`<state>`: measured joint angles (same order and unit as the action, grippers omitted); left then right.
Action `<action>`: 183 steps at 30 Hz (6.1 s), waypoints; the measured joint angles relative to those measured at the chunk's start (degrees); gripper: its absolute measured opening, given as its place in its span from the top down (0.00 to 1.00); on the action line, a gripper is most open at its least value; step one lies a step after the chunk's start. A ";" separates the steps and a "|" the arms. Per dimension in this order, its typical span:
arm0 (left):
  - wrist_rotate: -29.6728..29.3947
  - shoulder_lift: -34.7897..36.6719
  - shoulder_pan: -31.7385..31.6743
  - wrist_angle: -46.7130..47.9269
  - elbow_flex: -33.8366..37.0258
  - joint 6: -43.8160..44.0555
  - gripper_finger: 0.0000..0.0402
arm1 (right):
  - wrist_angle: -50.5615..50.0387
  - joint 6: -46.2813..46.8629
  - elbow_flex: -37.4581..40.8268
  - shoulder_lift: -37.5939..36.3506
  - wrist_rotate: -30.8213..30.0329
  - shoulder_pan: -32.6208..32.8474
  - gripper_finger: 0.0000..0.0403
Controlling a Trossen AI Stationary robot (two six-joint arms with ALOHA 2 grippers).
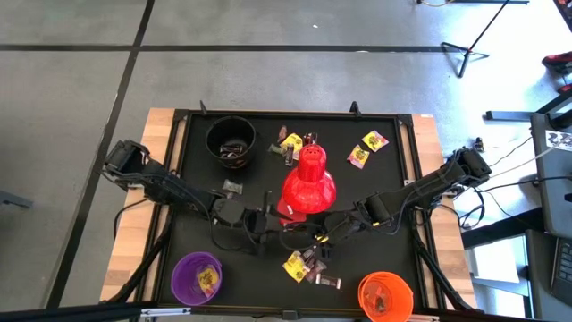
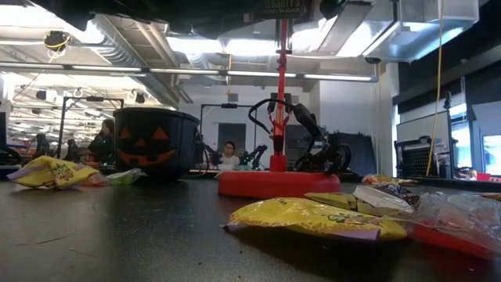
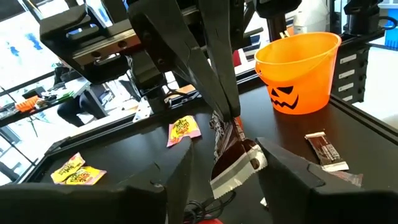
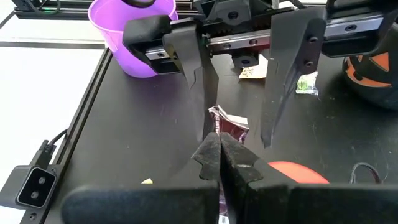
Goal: Organize candy in baskets
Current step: Put the brown chocolate bar into the black bucket, then adjust the orange bucket, then put the yellow candy into the violet bucket
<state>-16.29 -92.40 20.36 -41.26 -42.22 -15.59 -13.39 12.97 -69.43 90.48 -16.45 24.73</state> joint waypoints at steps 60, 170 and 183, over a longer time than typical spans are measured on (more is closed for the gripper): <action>-10.89 46.49 -37.13 79.89 0.02 28.76 0.96 | -21.23 28.94 0.07 -11.45 7.07 24.84 0.85; 16.79 44.02 -21.64 47.66 -1.95 20.20 0.65 | -45.88 25.97 -12.53 10.12 -3.21 12.66 0.64; 25.42 44.52 -21.66 44.81 -1.92 16.40 0.65 | -58.85 47.23 -7.40 1.67 -13.01 10.94 0.66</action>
<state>9.13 -47.88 -1.30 3.56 -44.14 0.81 -72.23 60.20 -76.83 92.14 -29.46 35.67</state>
